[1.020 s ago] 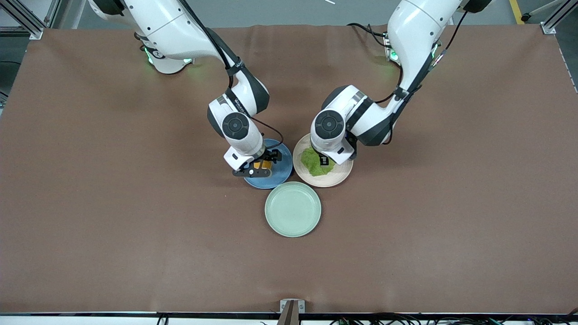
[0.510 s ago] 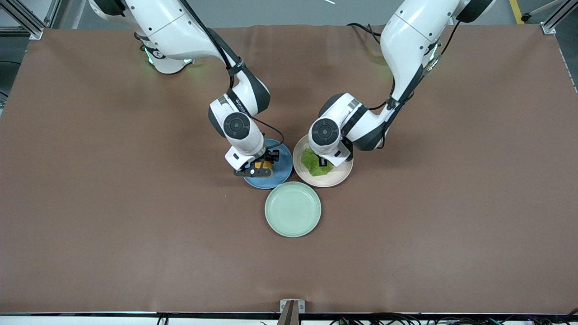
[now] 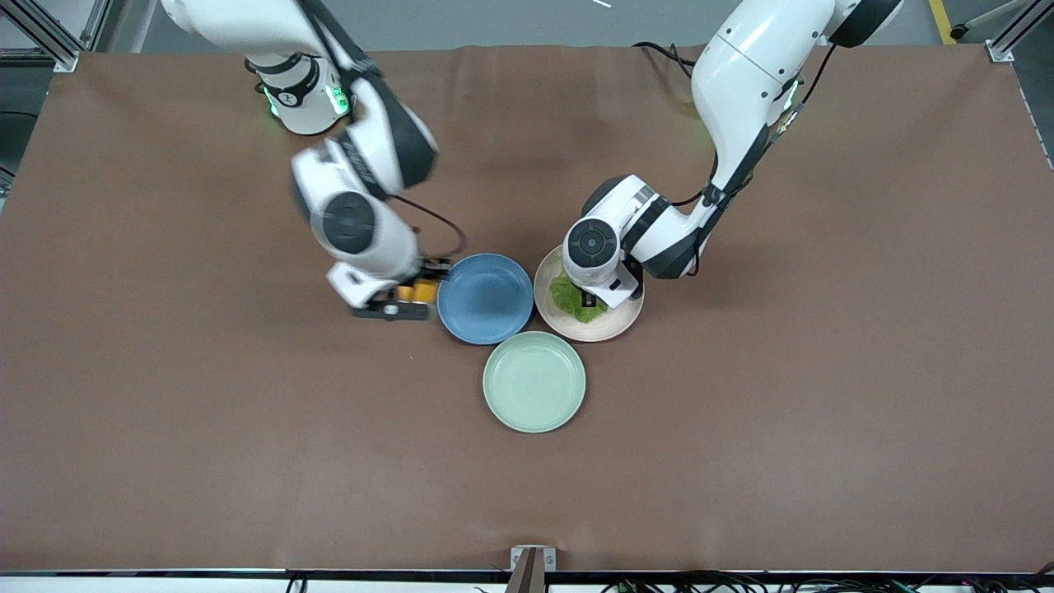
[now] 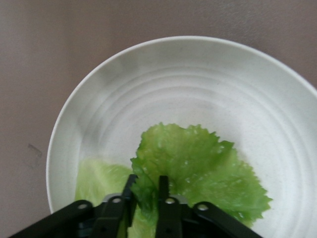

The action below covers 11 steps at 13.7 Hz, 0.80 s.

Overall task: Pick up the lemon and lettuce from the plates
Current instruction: 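Carry the lemon off the blue plate while the left gripper lifts the lettuce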

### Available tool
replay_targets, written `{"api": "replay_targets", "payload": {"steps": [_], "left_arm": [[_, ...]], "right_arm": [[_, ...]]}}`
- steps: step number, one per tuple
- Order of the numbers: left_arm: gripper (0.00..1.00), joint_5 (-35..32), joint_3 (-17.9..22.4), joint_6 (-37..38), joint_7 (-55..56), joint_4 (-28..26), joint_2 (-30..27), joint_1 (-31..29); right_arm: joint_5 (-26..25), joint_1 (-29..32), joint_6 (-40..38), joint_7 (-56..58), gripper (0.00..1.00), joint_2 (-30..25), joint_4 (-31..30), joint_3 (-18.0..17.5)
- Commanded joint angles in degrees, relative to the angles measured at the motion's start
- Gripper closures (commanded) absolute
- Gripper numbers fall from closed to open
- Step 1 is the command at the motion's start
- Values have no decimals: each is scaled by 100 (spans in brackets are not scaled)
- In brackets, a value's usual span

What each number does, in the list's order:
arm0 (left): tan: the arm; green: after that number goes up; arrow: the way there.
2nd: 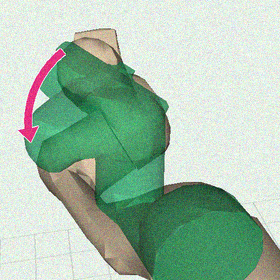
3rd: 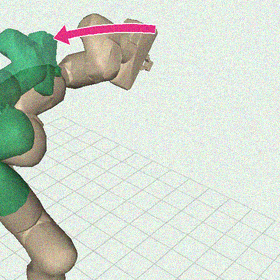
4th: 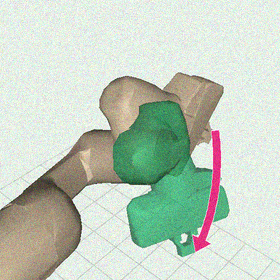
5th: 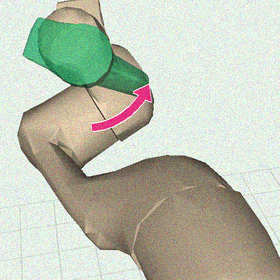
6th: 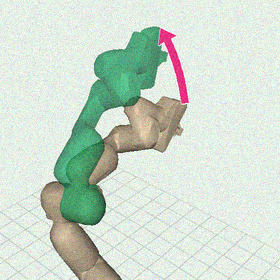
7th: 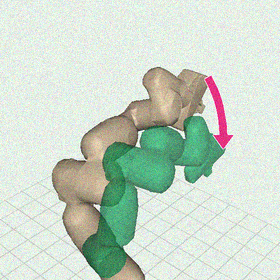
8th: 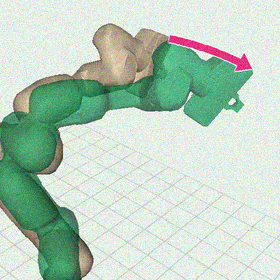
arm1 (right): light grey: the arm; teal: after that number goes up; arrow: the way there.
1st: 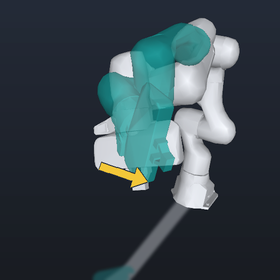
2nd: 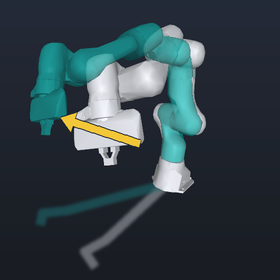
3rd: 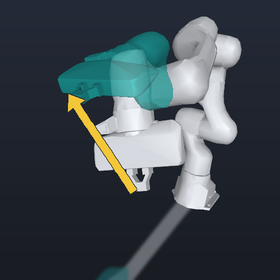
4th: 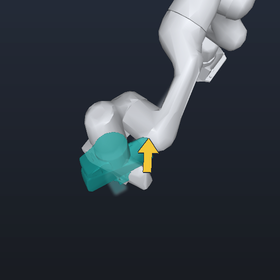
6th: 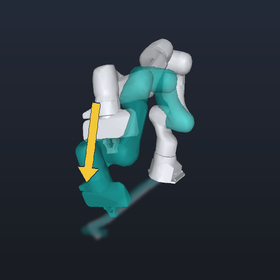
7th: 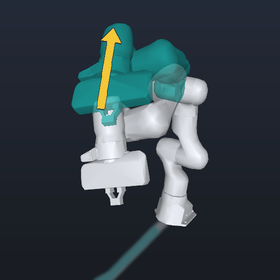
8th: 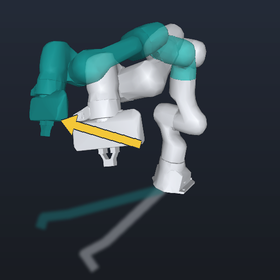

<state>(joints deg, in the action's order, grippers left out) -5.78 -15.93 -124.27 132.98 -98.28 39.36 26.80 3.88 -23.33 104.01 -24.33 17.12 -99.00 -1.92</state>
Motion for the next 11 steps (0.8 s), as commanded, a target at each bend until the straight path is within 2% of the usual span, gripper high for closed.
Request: {"api": "replay_targets", "payload": {"steps": [1,4,6,9,11], "left_arm": [[100,-352,11,25,17,46,-42,-16],[100,-704,20,499,8,107,-358,-95],[100,-836,11,963,-236,178,-665,-262],[100,-863,-15,1282,-843,143,-1017,-683],[100,-872,-6,1641,-1456,169,-1114,-1034]], "right_arm": [[-553,1081,-293,1250,77,-735,-593,-107],[-660,2172,30,2394,77,-675,-840,-107],[-669,2595,775,2949,76,-561,-1260,-107],[-678,2983,1848,3356,76,-105,-1718,-107],[-678,3097,2219,3365,76,151,-1763,-98]]}}
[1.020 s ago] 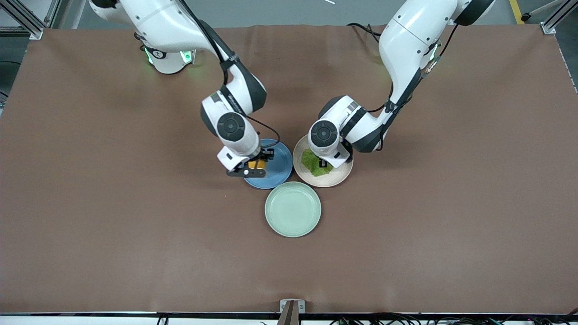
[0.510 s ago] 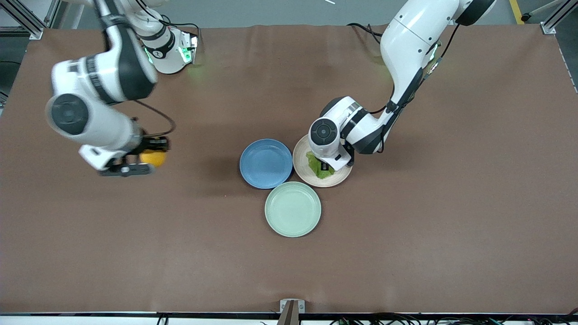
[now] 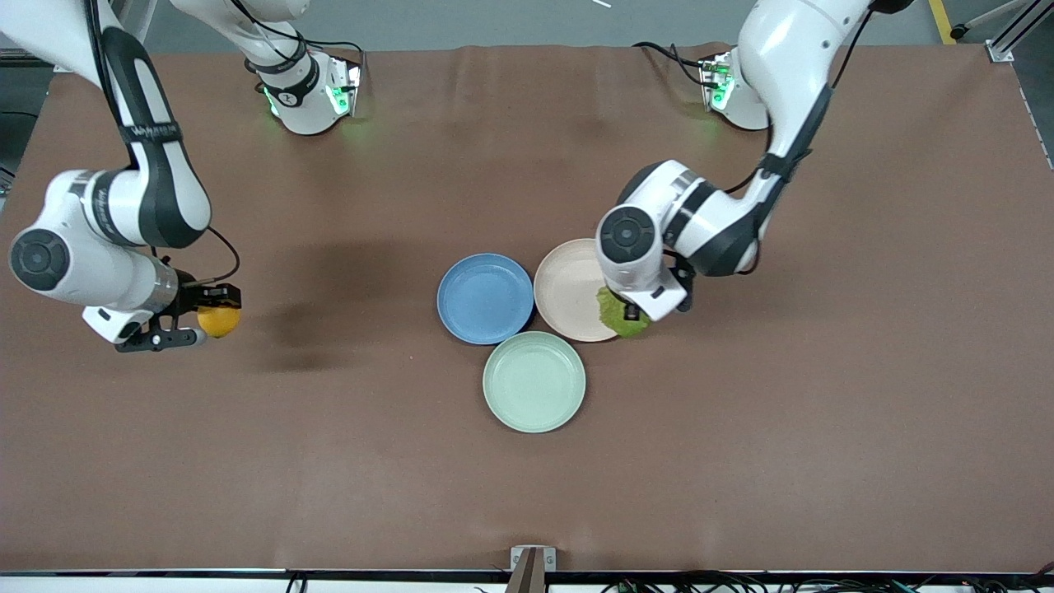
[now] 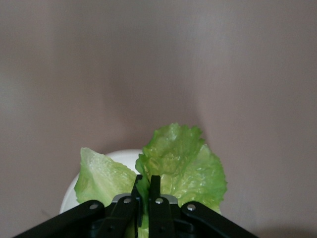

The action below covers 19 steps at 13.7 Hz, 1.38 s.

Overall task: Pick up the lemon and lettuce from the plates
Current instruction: 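Carry the lemon off the blue plate while the left gripper lifts the lettuce, then set the lemon on the table while the left gripper lowers the lettuce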

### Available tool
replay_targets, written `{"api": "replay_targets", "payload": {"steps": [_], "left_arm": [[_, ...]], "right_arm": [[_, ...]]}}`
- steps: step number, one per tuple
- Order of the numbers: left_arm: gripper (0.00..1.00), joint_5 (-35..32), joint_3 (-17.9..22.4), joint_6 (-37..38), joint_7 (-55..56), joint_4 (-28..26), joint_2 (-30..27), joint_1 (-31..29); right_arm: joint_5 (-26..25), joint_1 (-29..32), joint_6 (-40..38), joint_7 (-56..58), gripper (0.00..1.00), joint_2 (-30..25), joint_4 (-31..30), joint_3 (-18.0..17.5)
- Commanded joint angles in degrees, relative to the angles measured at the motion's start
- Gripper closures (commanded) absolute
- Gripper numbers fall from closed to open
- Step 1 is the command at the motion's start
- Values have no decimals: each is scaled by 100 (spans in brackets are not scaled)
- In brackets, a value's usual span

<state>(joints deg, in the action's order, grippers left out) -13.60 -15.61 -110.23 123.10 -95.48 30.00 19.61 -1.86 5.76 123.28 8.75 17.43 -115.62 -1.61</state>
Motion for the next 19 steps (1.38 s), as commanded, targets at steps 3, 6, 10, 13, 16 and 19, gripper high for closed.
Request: {"api": "replay_targets", "payload": {"steps": [3,6,10,13,16,19], "left_arm": [[100,-55,-100,221,-1303,-129,-275,-1306],[100,-90,-109,90,-2155,-216,-101,-1923],[100,-108,-100,-279,-2703,-269,242,-2320],[100,-343,-82,-394,-2896,-331,384,-2409],[99,-1065,-91,-403,-2897,-384,471,-2629],[88,-1022,-91,-412,-2879,-357,524,-2620]], "right_arm": [[-113,312,853,56,76,436,-276,-120],[-113,409,1354,21,75,576,-513,-120],[-113,426,1708,-23,73,753,-611,-102],[-113,426,1673,-23,11,718,-637,-102],[-104,391,1183,-119,0,272,-515,-102],[-113,59,-63,-759,0,-615,-207,-137]]}}
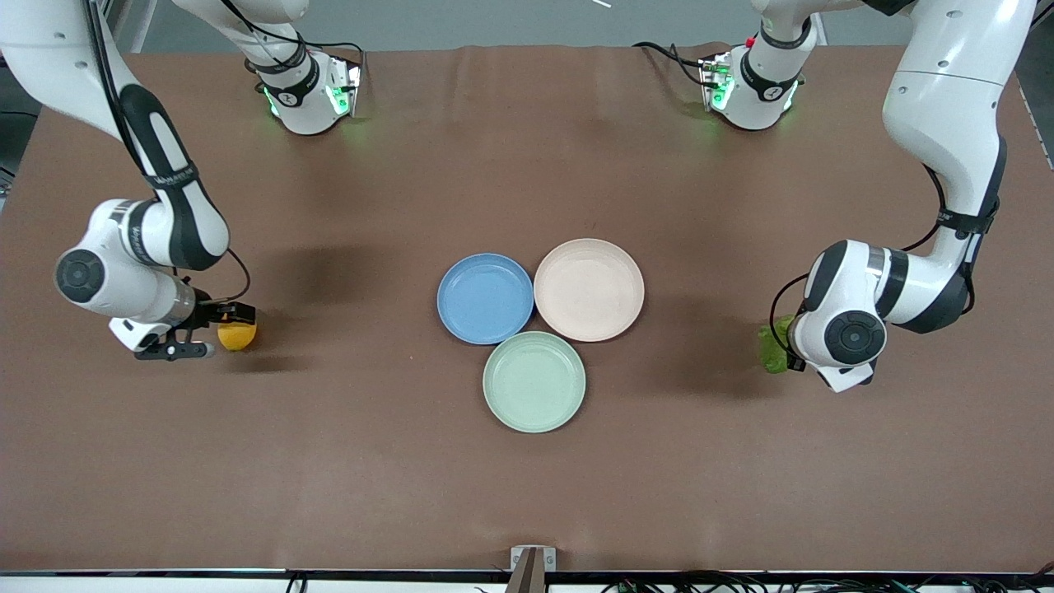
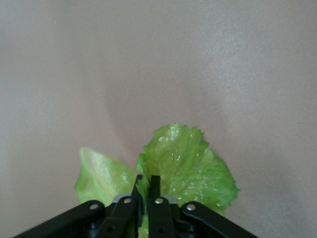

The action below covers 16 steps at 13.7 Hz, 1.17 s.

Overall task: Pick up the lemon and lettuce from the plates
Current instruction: 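Set the lemon on the table while the left gripper lowers the lettuce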

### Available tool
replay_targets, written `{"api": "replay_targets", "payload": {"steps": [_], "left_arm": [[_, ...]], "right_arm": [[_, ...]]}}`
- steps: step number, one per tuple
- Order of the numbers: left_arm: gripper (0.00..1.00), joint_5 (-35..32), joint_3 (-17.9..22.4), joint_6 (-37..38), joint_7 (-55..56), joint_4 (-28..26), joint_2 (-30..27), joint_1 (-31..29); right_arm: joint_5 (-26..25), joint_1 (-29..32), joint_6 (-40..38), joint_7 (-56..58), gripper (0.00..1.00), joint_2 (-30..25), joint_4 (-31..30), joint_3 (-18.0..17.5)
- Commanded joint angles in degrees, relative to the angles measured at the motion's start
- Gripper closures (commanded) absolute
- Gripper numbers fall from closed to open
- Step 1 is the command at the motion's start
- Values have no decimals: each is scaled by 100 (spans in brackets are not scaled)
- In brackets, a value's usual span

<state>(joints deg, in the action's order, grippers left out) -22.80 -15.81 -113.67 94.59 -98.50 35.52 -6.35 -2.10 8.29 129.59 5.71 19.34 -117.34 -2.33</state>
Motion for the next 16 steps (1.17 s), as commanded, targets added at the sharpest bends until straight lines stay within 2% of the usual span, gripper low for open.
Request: {"api": "replay_targets", "payload": {"steps": [1,2,3,4,6,8,9,11,13,16], "left_arm": [[81,-85,-80,-68,7,-56,-28,-7],[59,-67,-88,-68,68,-56,-28,11],[26,-50,-88,-59,77,-56,-36,11],[0,-41,-88,-51,103,-47,-45,20],[0,-32,-106,-7,-10,23,-98,28],[0,-14,-193,203,-429,181,-360,20],[0,3,-298,483,-954,347,-466,-15],[0,73,-317,1430,-2517,1074,-529,-24],[0,493,-273,2021,-3233,1700,-607,-103],[0,566,-300,2217,-3840,1790,-1045,-218]], "right_arm": [[-89,-301,-1212,-518,0,-1123,122,-75],[-80,-389,-1800,-536,0,-1396,341,-92],[-72,-512,-2398,-536,0,-1616,682,-92],[-71,-591,-2987,-536,0,-1722,1112,-92],[-63,-618,-4016,-536,0,-1715,2122,-145],[-63,-618,-4581,-519,0,-1697,2854,-145],[-63,-610,-4696,-501,0,-1697,3057,-136],[-63,-610,-4715,-492,0,-1688,3356,-136],[16,-575,-4715,-484,0,-1688,3541,-101],[-27,-583,-4715,-544,0,-1697,3604,-92]]}}
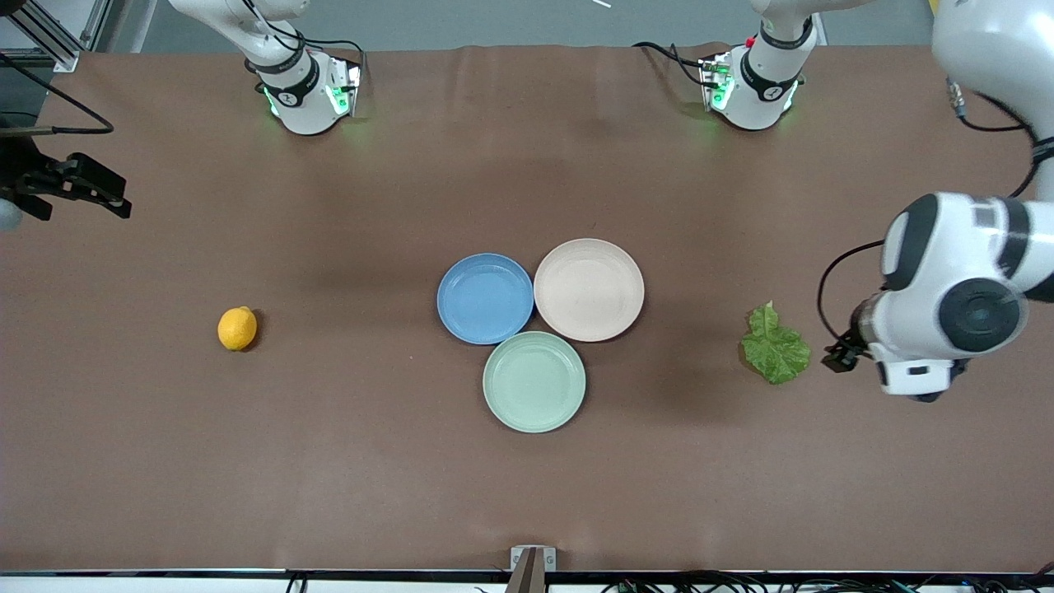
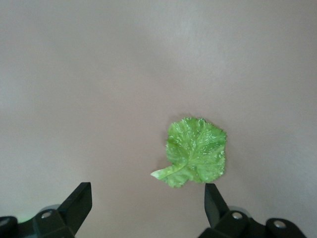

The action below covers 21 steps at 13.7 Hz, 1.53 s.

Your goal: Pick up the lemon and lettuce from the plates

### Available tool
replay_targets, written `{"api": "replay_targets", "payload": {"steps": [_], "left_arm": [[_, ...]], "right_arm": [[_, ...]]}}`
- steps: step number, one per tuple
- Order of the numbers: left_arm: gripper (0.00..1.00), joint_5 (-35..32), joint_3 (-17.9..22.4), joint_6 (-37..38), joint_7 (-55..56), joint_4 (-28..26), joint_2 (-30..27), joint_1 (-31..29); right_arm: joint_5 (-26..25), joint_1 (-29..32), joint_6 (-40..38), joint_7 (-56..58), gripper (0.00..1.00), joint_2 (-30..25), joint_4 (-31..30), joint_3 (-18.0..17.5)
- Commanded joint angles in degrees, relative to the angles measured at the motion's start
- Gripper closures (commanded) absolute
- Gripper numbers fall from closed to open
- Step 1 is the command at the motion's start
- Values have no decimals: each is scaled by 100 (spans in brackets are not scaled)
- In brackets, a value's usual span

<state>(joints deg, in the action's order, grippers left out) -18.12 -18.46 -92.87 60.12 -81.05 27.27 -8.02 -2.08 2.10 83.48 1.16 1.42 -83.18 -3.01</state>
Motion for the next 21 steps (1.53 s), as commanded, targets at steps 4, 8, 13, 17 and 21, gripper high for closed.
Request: {"api": "replay_targets", "payload": {"steps": [4,8,13,17,21], "left_arm": [[0,116,-27,147,-1737,37,-950,-68],[0,334,-18,339,-2881,45,-1407,-68],[0,959,-18,516,-3567,54,-1830,-393],[0,959,0,647,-4165,46,-2103,-384],[0,1239,358,735,-4421,-331,-2541,-148]], "right_arm": [[32,89,-104,-45,0,104,434,-15],[41,89,-77,-63,0,192,407,-15],[103,177,2,-28,0,236,372,-15],[103,160,72,-19,0,219,355,-15],[103,159,230,-28,0,70,-14,-15]]}}
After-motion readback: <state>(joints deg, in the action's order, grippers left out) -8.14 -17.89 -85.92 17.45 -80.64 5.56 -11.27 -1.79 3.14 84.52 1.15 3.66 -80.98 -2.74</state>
